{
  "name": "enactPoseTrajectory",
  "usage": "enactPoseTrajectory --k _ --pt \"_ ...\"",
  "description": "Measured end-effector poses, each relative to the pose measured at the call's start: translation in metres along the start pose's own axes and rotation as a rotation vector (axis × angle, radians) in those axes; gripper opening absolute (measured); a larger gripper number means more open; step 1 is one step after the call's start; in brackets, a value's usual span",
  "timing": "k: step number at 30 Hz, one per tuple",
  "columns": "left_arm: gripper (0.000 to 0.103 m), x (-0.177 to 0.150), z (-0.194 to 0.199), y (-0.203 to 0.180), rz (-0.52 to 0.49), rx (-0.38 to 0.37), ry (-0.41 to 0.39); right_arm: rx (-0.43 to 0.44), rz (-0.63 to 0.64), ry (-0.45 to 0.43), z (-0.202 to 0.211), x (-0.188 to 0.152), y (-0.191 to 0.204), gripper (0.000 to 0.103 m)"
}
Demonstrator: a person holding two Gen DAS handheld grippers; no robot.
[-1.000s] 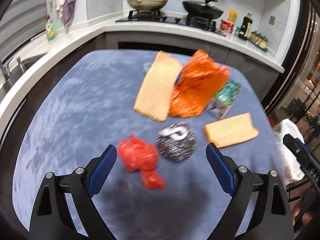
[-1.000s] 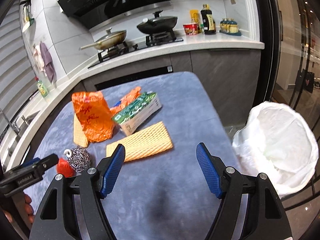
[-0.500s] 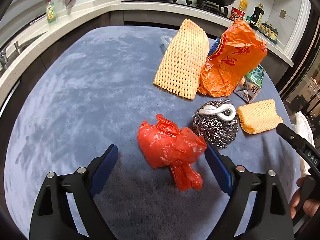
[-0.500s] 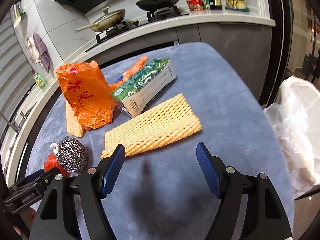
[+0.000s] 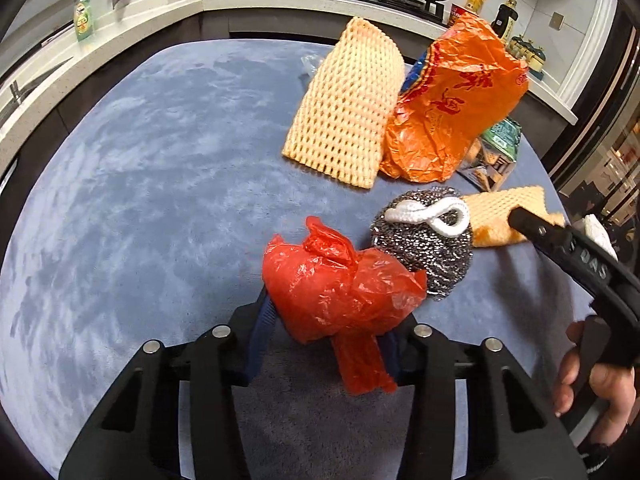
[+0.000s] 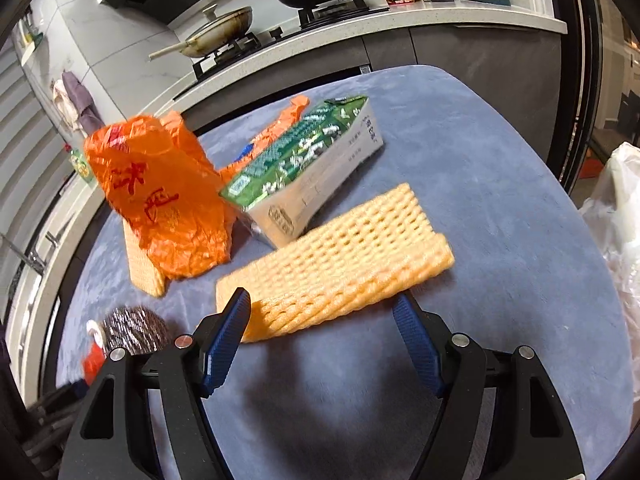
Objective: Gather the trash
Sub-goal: 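Grasp the red plastic bag with the left gripper while the right grasps an orange foam net, then carry the red bag and foam net over the bin and open both grippers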
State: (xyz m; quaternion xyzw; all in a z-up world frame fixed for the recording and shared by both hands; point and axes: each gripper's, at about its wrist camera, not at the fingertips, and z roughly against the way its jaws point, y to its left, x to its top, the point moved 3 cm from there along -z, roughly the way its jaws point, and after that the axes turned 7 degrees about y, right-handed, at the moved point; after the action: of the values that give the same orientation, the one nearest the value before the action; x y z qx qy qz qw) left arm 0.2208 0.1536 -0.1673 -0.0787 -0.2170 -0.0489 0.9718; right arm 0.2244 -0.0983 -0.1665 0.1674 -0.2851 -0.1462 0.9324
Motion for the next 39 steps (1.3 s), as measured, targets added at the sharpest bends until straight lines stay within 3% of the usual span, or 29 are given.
enactPoseTrajectory --k 7,9,14,26,39 --pt "0.040 -0.005 0.004 -0.010 -0.021 -0.005 0.000 0.038 0.006 0.008 -0.006 0.011 0.007 0.040" --pt "0.040 -0.006 0.007 -0.012 -0.025 -0.004 -0.004 0.035 0.019 -0.001 -0.002 0.012 0.010 0.026" --pt "0.039 -0.008 0.028 -0.016 -0.026 -0.002 -0.039 0.037 0.062 -0.043 0.023 0.013 0.016 0.015" --pt "0.038 -0.005 0.103 -0.066 -0.093 -0.068 -0.189 0.055 0.054 -0.246 0.130 0.022 -0.004 0.013" --pt "0.038 -0.008 0.153 -0.171 -0.254 -0.184 -0.289 -0.019 -0.054 -0.422 0.231 0.021 -0.089 0.013"
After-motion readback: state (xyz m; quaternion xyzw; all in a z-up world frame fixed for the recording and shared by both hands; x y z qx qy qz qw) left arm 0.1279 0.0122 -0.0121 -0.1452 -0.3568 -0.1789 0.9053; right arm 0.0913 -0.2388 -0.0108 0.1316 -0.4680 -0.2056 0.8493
